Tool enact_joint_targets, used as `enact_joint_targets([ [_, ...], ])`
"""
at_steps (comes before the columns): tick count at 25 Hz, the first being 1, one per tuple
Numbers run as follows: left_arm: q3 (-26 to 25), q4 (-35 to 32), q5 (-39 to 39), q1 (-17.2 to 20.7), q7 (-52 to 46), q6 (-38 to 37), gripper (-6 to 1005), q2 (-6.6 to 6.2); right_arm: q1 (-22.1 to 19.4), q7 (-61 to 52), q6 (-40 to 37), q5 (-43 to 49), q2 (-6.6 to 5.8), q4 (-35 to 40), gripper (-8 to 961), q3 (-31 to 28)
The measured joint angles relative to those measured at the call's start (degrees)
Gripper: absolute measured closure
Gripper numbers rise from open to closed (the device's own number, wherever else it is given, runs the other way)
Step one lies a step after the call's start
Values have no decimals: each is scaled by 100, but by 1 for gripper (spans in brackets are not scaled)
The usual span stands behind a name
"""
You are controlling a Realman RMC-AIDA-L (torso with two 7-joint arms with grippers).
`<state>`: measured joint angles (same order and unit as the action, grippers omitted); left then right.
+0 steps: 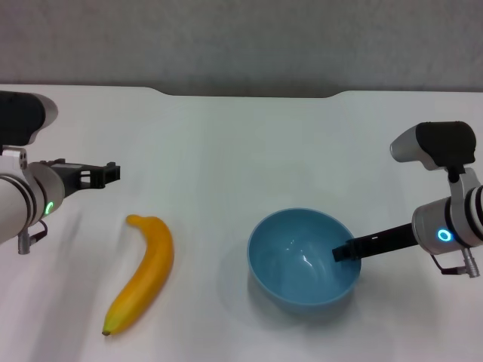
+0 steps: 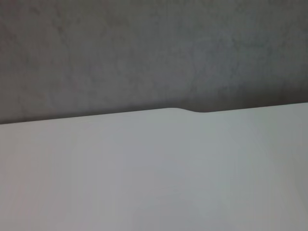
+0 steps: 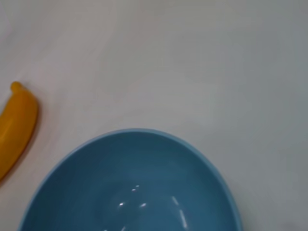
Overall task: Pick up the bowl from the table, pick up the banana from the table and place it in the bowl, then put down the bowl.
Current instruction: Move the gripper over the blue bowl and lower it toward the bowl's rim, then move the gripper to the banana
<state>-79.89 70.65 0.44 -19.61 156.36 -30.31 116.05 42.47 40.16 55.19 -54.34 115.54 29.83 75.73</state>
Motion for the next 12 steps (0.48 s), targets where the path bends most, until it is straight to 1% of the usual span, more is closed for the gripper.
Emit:
enact_joint_targets([
  [2, 0, 0, 0, 1, 0, 5, 113, 5, -10, -7, -61, 0, -2, -15, 552, 1],
  [7, 24, -15, -1, 10, -5, 9, 113, 10, -61, -13, -161, -6, -9, -11, 794, 3],
  [12, 46, -25, 2, 24, -15, 17, 113, 13, -70, 2, -219, 2, -10, -23, 911, 11],
])
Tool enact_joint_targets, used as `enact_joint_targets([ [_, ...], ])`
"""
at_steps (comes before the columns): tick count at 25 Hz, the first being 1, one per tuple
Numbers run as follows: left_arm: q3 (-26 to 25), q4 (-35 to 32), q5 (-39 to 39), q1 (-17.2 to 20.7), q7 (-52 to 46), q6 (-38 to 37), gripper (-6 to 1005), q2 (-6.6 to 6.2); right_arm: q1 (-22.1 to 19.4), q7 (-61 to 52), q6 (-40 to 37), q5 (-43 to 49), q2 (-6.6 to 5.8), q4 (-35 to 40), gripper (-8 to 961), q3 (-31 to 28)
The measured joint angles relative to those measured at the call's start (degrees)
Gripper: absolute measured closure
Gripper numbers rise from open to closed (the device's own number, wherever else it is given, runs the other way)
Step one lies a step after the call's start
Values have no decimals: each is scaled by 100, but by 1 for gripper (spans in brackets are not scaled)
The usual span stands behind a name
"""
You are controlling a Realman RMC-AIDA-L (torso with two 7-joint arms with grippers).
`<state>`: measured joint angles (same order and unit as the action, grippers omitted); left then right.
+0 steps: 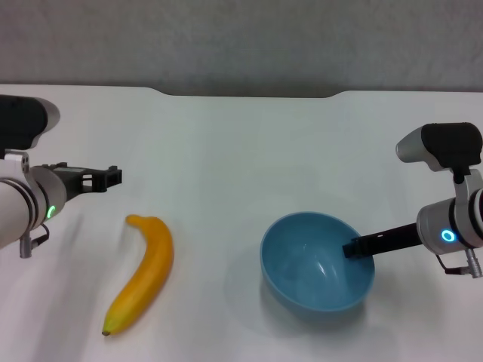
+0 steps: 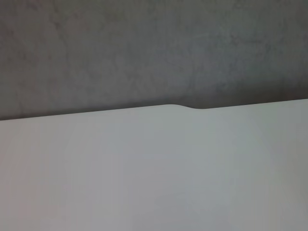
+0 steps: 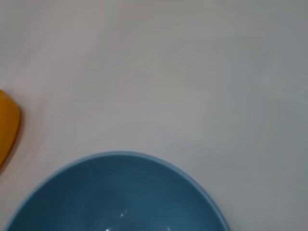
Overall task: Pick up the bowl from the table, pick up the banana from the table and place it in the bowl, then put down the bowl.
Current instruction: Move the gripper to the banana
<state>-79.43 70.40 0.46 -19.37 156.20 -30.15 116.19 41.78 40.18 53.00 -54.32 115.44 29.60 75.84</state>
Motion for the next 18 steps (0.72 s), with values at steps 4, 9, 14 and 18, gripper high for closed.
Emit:
enact_joint_targets([
  [4, 94, 20, 33, 63, 2, 4, 113, 3, -74, 2, -74, -3, 12, 38, 915, 0],
  [9, 255, 559, 166, 62, 13, -541, 112, -7, -297, -23, -49, -31, 0, 420, 918, 1],
  [14, 375, 1152, 239, 88, 224, -1112, 112, 0, -534, -99, -23, -38, 5, 929, 919, -31],
  [18, 542, 1226, 334, -40, 463, -1724, 112, 0, -653, -224, 2, -30, -8, 1223, 919, -18],
])
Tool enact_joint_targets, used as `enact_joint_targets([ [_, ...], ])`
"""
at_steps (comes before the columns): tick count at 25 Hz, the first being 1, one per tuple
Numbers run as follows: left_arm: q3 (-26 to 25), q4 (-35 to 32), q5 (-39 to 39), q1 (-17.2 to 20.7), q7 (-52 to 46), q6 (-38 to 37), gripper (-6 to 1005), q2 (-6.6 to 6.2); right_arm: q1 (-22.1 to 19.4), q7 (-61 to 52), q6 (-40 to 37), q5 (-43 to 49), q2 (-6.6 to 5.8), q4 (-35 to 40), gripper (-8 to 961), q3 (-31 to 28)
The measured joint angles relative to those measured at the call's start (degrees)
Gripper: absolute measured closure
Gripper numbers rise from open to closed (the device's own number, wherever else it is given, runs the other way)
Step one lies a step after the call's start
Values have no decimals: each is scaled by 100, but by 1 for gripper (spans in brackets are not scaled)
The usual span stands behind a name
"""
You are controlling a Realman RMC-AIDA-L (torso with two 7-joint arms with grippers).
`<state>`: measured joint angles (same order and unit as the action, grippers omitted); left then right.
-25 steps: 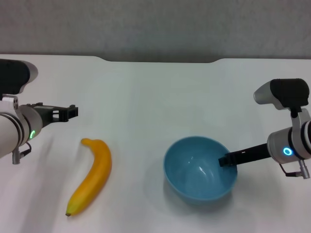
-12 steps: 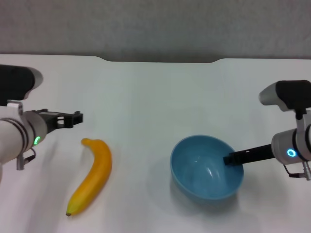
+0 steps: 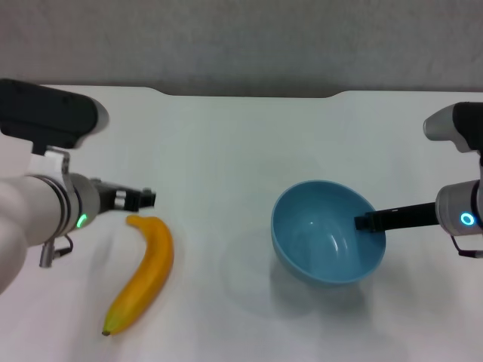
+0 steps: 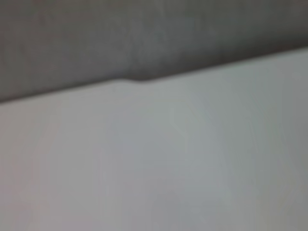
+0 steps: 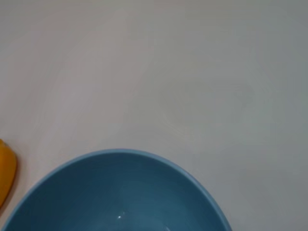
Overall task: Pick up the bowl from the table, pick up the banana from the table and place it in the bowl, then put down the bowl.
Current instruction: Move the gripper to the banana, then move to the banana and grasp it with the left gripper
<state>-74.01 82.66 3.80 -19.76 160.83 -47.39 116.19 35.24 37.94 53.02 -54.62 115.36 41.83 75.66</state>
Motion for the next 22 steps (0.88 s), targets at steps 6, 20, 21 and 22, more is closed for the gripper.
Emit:
enact_joint_targets([
  [6, 221, -60, 314, -139, 199, -509, 113, -5, -85, -43, -14, 12, -9, 118, 920, -48],
  [20, 693, -721, 631, -276, 203, -163, 113, 9, -103, -40, -12, -13, 3, 220, 920, -31],
  [21, 693, -829, 631, -278, 203, -92, 112, 9, -100, -35, -10, -14, 4, 222, 920, -17],
  [22, 692, -918, 631, -279, 203, -35, 112, 9, -97, -31, -4, -14, 4, 224, 920, -9],
])
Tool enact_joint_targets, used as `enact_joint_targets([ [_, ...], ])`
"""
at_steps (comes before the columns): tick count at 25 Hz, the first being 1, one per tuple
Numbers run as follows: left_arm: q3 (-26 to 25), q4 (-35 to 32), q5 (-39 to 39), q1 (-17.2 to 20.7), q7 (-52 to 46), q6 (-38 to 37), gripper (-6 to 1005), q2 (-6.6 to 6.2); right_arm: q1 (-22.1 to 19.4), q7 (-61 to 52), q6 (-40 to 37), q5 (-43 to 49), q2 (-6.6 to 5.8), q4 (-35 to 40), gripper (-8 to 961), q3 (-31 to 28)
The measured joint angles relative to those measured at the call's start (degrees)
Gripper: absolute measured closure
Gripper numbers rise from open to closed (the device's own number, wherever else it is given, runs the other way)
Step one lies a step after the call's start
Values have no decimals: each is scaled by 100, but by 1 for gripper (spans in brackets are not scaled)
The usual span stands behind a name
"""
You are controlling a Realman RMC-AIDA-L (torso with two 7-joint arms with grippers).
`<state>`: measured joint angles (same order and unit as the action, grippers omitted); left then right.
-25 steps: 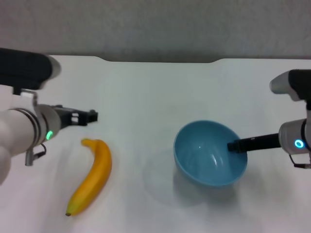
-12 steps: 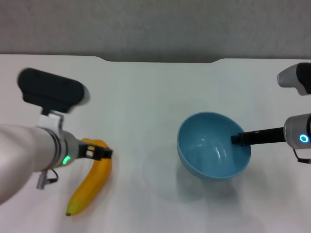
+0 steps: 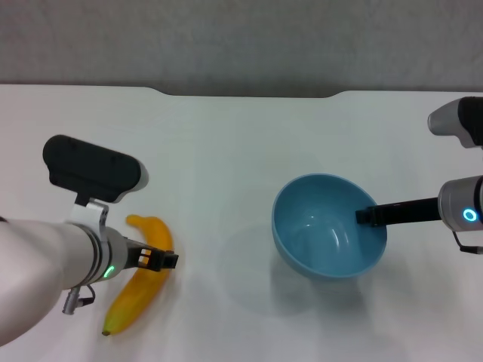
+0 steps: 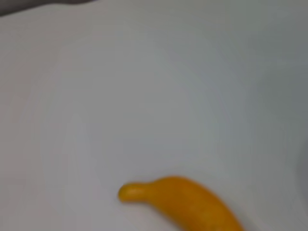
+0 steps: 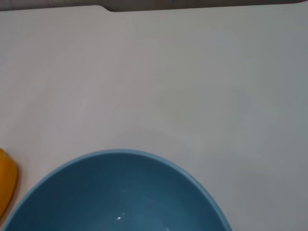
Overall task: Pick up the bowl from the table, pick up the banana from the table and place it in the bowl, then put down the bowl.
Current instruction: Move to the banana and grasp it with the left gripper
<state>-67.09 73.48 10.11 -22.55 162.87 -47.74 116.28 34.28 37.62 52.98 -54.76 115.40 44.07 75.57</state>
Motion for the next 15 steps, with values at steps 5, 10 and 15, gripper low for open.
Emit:
enact_joint_targets([
  [5, -5, -252, 0, -43, 0, 162, 112, 0, -12, 3, 7, -1, 0, 76, 921, 9],
  [10, 4, -371, 37, -52, -1, 190, 112, 0, -20, -2, 10, -1, 0, 113, 921, 15],
  [15, -10, -455, 164, -89, 0, 197, 118, 2, -20, -6, 20, 0, 0, 137, 920, 19],
])
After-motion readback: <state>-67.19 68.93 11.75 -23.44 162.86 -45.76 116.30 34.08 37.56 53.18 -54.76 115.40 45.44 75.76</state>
